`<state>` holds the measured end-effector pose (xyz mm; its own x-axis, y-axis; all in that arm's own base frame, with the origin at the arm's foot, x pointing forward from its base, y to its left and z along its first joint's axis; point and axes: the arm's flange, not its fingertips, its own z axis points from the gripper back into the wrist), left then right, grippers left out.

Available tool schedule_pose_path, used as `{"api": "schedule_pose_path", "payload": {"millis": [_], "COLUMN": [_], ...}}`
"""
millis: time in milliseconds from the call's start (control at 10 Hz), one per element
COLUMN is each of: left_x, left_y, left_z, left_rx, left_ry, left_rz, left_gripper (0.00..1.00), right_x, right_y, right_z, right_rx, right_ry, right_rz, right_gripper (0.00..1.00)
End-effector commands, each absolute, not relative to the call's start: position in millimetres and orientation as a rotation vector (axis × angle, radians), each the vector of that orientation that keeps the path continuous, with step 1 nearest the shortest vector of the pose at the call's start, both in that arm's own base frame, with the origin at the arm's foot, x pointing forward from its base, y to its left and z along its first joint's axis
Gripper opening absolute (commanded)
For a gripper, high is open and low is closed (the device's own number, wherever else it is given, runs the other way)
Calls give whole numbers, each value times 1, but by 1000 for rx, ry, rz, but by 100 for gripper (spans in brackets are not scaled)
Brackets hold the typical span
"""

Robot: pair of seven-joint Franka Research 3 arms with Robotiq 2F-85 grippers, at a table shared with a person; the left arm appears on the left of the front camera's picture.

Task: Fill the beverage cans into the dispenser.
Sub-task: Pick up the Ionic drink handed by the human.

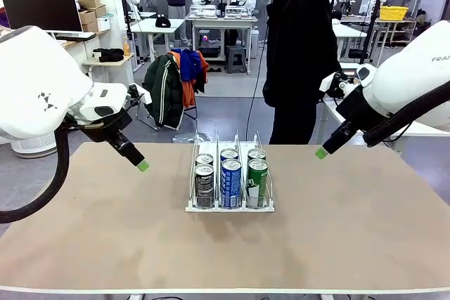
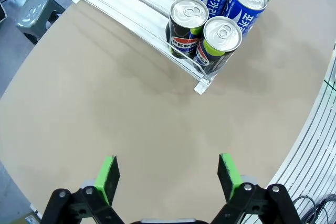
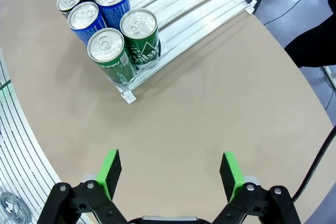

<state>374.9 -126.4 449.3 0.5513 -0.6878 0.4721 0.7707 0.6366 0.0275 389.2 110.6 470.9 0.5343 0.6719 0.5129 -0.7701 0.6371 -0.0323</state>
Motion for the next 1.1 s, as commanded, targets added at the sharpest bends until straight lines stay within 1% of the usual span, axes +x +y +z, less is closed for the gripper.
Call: {"api": "schedule_pose_path", "payload": {"millis": [0, 100, 200, 300, 400, 500, 600, 800, 1000], "left_x": [375, 378, 378, 380, 388, 385, 379, 369, 362], "left_y": [-126, -130, -127, -119, -113, -107, -102, -96, -80], "left_z": [449, 460, 474, 481, 494, 507, 522, 550, 577], "left_rx": [-191, -204, -256, -297, -323, -341, -354, -353, -336], "left_ry": [-471, -432, -400, -394, -410, -423, -438, -501, -599], "left_rz": [-869, -959, -1039, -1130, -1150, -1196, -1243, -1241, -1161], "left_gripper": [100, 100, 100, 100, 100, 100, 100, 100, 100], "right_x": [389, 398, 403, 407, 416, 418, 417, 414, 407], "right_y": [111, 113, 110, 104, 97, 93, 88, 78, 65], "right_z": [471, 476, 488, 501, 514, 526, 542, 581, 617], "right_rx": [208, 228, 286, 303, 324, 353, 398, 412, 458], "right_ry": [-517, -501, -476, -478, -467, -431, -435, -490, -554], "right_rz": [867, 888, 914, 927, 954, 984, 1016, 1046, 1076], "right_gripper": [100, 100, 100, 100, 100, 100, 100, 100, 100]}}
